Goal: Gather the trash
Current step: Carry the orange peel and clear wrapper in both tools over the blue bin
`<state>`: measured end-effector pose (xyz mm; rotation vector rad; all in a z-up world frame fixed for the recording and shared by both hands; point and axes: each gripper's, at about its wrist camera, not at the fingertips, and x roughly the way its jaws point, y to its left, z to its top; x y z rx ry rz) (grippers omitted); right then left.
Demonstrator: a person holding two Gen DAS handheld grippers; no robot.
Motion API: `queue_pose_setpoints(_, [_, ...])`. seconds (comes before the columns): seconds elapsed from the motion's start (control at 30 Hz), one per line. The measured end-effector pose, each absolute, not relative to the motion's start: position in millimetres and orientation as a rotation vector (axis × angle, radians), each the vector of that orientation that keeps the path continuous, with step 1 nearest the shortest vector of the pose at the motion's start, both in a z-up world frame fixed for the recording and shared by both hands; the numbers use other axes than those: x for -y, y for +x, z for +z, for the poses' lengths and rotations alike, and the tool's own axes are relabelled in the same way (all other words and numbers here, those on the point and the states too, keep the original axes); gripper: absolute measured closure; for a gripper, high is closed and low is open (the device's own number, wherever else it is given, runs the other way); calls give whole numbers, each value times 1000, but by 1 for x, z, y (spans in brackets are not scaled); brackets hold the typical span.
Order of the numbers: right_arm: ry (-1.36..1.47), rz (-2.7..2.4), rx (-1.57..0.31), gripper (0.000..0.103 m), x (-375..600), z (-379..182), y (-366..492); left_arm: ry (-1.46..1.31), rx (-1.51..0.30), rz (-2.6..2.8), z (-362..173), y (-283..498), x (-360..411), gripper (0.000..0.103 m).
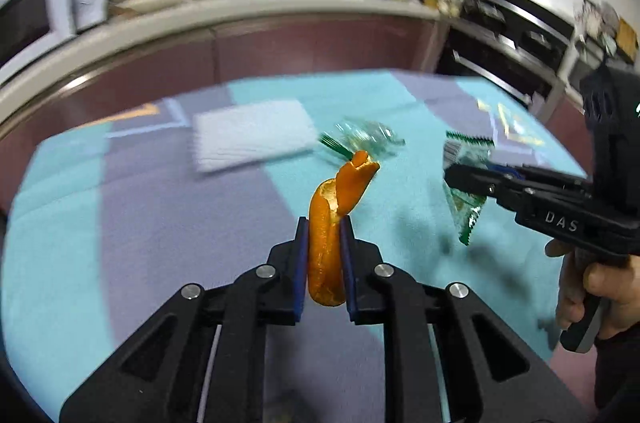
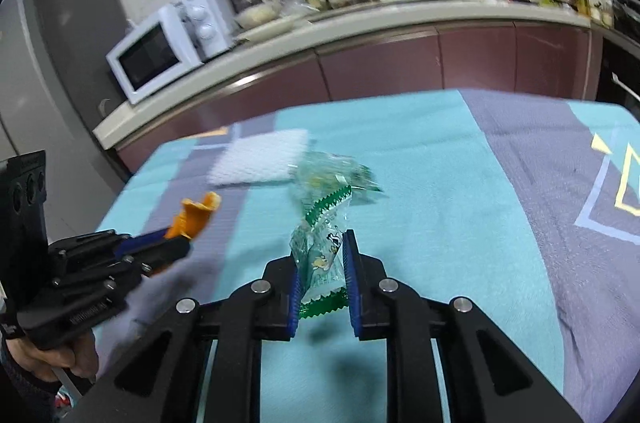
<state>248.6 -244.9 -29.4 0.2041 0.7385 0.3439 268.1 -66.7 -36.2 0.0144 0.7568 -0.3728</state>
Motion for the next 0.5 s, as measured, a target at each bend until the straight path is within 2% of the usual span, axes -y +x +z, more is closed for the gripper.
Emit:
queue_pose_setpoints(0.17, [153, 421, -663, 86, 213, -3, 210, -48, -636, -259, 0, 196, 14, 88])
queue_pose_setpoints(0.5, [64, 557, -512, 86, 149, 43, 126, -136, -483, -44, 36, 72, -76, 88])
